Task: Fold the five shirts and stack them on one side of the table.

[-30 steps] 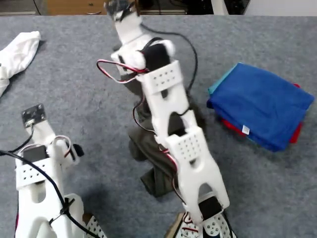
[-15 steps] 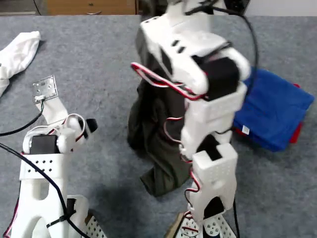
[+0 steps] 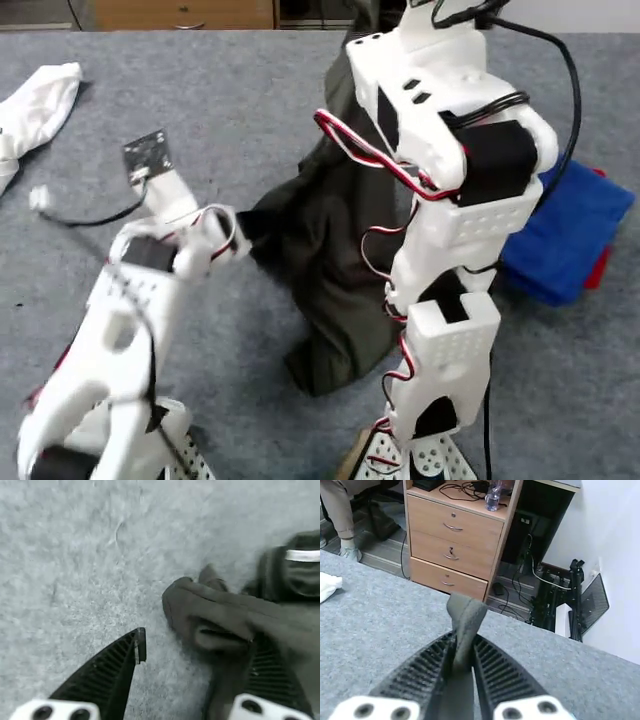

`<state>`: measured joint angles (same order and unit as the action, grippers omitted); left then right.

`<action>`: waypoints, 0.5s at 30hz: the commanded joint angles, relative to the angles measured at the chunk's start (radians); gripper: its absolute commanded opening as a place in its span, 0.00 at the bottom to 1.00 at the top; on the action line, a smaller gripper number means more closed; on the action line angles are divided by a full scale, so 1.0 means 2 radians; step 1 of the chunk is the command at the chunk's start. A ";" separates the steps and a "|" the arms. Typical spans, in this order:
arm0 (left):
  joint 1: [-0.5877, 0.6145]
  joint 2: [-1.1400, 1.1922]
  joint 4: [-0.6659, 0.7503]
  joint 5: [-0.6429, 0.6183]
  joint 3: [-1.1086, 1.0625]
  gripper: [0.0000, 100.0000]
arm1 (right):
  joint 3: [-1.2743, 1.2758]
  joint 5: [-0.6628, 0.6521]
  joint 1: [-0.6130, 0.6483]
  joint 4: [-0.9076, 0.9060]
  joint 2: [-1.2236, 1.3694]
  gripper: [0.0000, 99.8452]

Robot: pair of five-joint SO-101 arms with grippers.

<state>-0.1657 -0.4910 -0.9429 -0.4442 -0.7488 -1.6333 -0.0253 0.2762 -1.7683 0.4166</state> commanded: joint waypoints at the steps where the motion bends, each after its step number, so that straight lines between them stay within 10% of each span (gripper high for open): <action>1: -0.002 0.148 0.008 -0.015 0.088 0.33 | 0.016 -0.007 -0.012 -0.008 -0.026 0.00; 7: -0.008 0.313 -0.015 -0.014 0.216 0.30 | 0.066 -0.007 -0.013 -0.007 -0.026 0.00; 15: -0.015 0.357 -0.041 -0.012 0.304 0.02 | 0.079 -0.022 -0.030 -0.006 0.001 0.00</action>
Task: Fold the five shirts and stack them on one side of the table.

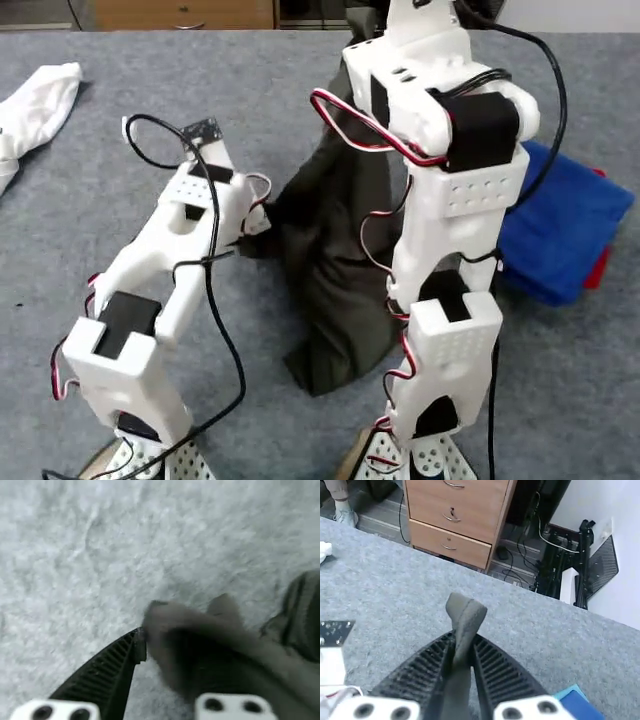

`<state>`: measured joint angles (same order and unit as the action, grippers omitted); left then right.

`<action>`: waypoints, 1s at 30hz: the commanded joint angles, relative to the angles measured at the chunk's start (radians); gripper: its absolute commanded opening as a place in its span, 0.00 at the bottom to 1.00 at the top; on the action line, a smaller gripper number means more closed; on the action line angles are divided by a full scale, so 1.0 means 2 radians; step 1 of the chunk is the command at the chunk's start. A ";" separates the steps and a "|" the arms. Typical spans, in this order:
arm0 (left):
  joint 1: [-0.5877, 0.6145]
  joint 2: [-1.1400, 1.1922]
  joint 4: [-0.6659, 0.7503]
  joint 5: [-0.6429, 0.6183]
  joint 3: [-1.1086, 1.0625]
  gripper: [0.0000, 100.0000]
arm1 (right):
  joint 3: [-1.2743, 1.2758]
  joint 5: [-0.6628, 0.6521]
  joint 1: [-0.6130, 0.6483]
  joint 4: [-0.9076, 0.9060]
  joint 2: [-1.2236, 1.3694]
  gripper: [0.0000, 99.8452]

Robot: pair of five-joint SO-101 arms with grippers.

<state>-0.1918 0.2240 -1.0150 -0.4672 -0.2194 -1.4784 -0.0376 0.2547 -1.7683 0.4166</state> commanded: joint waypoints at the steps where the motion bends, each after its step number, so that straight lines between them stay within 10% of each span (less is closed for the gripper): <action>1: -0.002 0.000 -0.005 -0.001 0.043 0.02 | 0.001 -0.021 -0.020 -0.006 0.010 0.00; 30: 0.240 -0.138 -0.373 0.176 0.645 0.02 | -0.014 -0.018 0.028 -0.005 -0.067 0.00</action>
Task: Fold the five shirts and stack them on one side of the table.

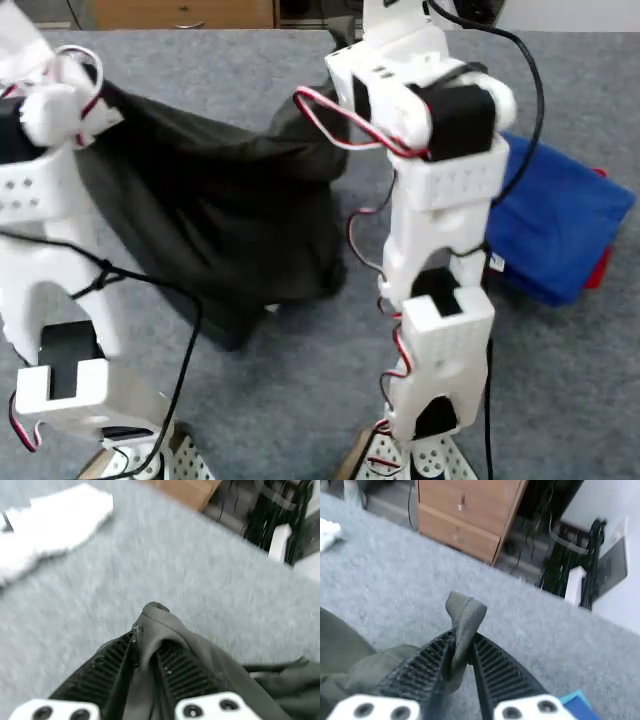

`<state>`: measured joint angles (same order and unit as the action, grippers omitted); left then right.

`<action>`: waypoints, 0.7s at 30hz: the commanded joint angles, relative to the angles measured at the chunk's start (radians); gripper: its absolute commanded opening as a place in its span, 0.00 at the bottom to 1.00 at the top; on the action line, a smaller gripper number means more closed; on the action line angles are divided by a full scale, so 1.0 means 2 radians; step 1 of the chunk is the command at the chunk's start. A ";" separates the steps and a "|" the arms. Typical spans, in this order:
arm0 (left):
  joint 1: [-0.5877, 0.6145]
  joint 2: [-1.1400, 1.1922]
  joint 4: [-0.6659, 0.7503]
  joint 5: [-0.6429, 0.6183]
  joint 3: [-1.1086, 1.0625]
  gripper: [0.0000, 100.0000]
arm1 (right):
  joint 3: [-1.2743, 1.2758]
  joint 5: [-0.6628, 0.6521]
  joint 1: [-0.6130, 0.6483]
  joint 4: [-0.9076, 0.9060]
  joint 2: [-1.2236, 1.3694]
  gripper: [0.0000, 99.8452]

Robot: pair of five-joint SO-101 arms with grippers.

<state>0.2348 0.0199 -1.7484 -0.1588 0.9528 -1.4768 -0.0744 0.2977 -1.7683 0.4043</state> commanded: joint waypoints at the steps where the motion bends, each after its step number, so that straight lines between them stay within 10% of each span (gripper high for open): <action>1: 0.035 -0.049 -0.006 0.030 0.068 0.02 | -0.016 0.001 0.006 -0.005 -0.076 0.00; 21: 0.048 -0.534 -0.006 0.155 -0.348 0.02 | 0.188 -0.025 0.028 -0.006 -0.436 0.00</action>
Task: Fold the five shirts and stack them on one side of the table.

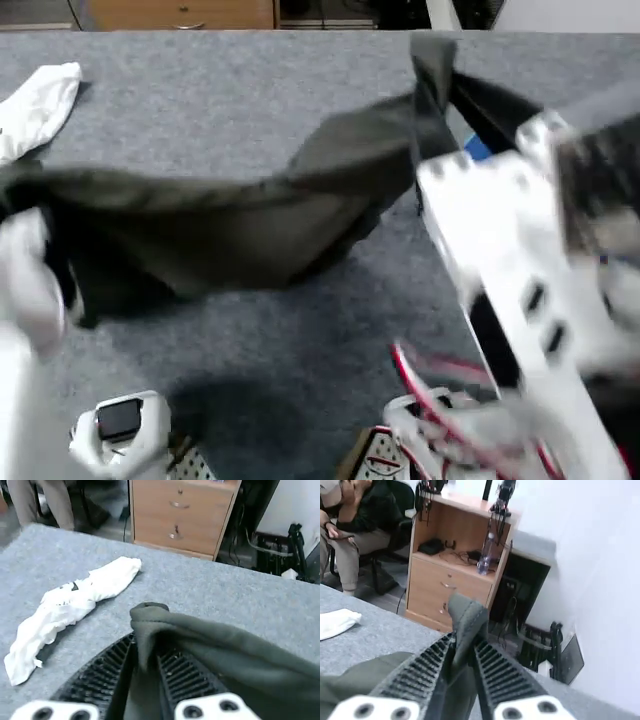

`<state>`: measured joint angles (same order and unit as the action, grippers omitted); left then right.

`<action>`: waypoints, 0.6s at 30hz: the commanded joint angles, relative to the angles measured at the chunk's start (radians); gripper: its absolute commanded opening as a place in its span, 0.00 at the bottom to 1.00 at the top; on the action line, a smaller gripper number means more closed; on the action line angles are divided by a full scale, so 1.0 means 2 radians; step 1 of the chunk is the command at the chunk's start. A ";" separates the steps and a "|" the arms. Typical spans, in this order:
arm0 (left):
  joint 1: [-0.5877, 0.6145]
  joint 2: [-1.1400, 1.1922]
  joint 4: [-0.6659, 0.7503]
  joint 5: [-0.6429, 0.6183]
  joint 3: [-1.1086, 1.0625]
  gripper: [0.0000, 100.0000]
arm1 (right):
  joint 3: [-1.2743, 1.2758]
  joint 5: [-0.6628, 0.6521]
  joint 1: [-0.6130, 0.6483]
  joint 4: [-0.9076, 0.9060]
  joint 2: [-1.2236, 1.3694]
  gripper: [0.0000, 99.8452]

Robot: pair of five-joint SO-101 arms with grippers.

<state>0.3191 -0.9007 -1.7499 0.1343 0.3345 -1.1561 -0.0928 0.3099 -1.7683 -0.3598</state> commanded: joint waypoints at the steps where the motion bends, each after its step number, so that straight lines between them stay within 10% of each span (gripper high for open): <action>1: 0.006 -0.096 -0.005 0.008 -0.051 0.02 | 0.033 -0.018 0.030 -0.003 -0.069 0.00; 18: 0.006 -0.130 -0.004 0.005 -0.213 0.02 | 0.075 -0.019 0.075 0.096 -0.096 0.00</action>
<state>0.3253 -1.1630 -1.7499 0.1419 -0.0092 -1.0595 -0.1220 0.4404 -1.5888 -0.5685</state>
